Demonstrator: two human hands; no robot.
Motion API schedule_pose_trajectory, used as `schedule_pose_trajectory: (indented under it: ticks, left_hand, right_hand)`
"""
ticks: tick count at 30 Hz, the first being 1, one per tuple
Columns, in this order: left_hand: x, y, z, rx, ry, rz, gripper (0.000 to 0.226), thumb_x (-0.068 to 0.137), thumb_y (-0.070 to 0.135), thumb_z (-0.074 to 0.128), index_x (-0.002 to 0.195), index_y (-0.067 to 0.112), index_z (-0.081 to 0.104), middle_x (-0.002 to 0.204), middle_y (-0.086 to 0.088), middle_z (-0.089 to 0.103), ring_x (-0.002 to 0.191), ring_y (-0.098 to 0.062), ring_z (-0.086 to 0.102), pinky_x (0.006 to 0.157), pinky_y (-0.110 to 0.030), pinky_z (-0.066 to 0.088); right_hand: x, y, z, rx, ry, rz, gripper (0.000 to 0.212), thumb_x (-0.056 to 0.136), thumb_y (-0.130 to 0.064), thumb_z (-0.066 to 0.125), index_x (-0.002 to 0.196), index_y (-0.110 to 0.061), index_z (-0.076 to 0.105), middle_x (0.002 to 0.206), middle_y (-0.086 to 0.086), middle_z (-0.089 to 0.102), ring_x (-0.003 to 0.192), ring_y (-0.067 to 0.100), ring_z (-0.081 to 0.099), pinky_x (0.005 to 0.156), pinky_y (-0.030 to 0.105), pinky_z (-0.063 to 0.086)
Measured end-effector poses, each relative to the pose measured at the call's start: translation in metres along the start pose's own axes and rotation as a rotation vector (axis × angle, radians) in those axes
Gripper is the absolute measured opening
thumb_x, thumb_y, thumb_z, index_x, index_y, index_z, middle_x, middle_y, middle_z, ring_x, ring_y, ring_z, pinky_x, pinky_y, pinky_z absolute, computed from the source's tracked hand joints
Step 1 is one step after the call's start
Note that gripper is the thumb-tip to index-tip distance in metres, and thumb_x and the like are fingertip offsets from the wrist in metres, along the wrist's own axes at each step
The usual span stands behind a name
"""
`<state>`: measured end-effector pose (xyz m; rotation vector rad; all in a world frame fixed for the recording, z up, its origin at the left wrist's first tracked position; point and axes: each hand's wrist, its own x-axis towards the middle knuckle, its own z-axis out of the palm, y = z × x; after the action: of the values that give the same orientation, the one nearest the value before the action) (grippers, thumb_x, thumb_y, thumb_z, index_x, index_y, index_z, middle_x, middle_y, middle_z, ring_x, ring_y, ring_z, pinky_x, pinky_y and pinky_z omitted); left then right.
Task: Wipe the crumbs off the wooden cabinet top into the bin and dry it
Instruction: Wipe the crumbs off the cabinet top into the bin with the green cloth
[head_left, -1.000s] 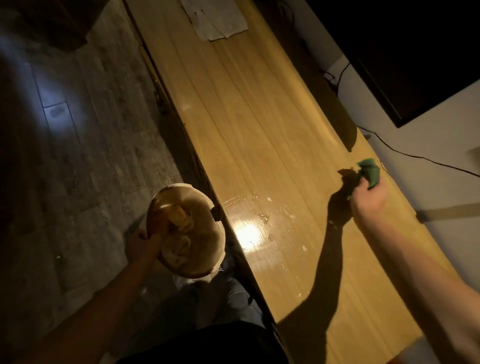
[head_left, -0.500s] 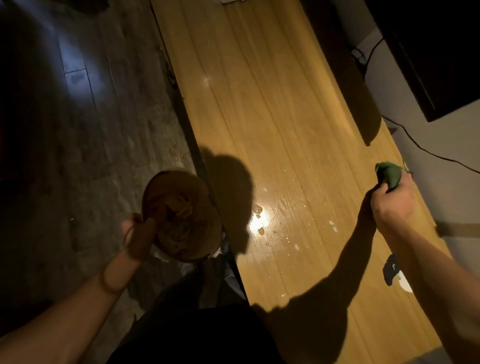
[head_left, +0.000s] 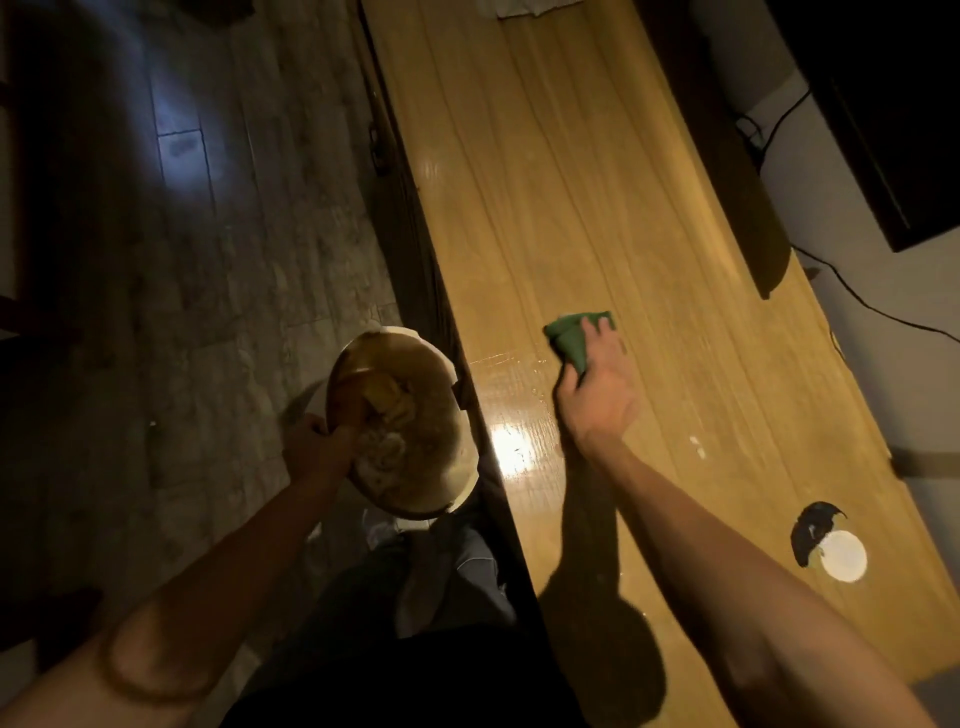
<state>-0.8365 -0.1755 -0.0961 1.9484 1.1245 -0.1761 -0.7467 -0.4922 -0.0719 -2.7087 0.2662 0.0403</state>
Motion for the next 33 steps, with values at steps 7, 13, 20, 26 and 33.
schedule_pose_trajectory:
  ticks: [7,13,20,26,33]
  left_hand:
    - [-0.020,0.000,-0.011,0.006,-0.082,0.031,0.042,0.086,0.041,0.073,0.078,0.002,0.060,0.071,-0.008,0.059,0.066,-0.022,0.056,0.050,-0.028,0.039]
    - [-0.029,-0.002,-0.025,0.012,-0.202,0.003,0.028,0.085,0.032,0.074,0.087,0.008,0.060,0.086,-0.012,0.064,0.081,-0.030,0.063,0.076,-0.045,0.056]
    - [-0.035,-0.016,-0.028,0.014,-0.273,-0.039,0.034,0.082,0.024,0.072,0.113,0.013,0.062,0.099,-0.009,0.068,0.085,-0.027,0.064,0.069,-0.037,0.054]
    - [-0.043,-0.023,-0.014,0.165,-0.152,-0.052,0.034,0.083,0.037,0.070,0.102,0.009,0.065,0.095,-0.014,0.065,0.090,-0.035,0.062,0.084,-0.055,0.056]
    - [-0.066,-0.027,0.004,0.065,-0.048,-0.099,0.040,0.079,0.041,0.078,0.083,0.005,0.061,0.090,-0.018,0.062,0.088,-0.037,0.061,0.074,-0.047,0.052]
  right_hand:
    - [-0.083,-0.089,0.046,0.091,-0.076,-0.199,0.068,0.088,-0.010,0.066,0.150,-0.030,0.046,0.158,-0.003,0.044,0.145,0.020,0.042,0.121,0.042,0.035]
    - [-0.124,-0.125,0.050,0.402,-0.355,-0.165,0.056,0.095,-0.011,0.057,0.147,-0.033,0.049,0.138,-0.001,0.063,0.119,0.025,0.062,0.104,0.036,0.049]
    - [-0.121,-0.070,-0.007,0.534,-0.208,-0.045,0.045,0.099,-0.009,0.056,0.143,-0.018,0.055,0.128,-0.002,0.068,0.110,0.003,0.059,0.099,0.016,0.043]
    - [-0.063,0.038,-0.072,0.503,0.073,0.249,0.039,0.102,-0.014,0.054,0.141,-0.012,0.056,0.113,-0.003,0.072,0.105,0.001,0.066,0.089,0.013,0.046]
    - [-0.005,0.190,-0.135,0.258,0.174,0.566,0.044,0.105,-0.025,0.048,0.148,-0.027,0.042,0.135,0.009,0.062,0.122,0.031,0.060,0.102,0.040,0.046]
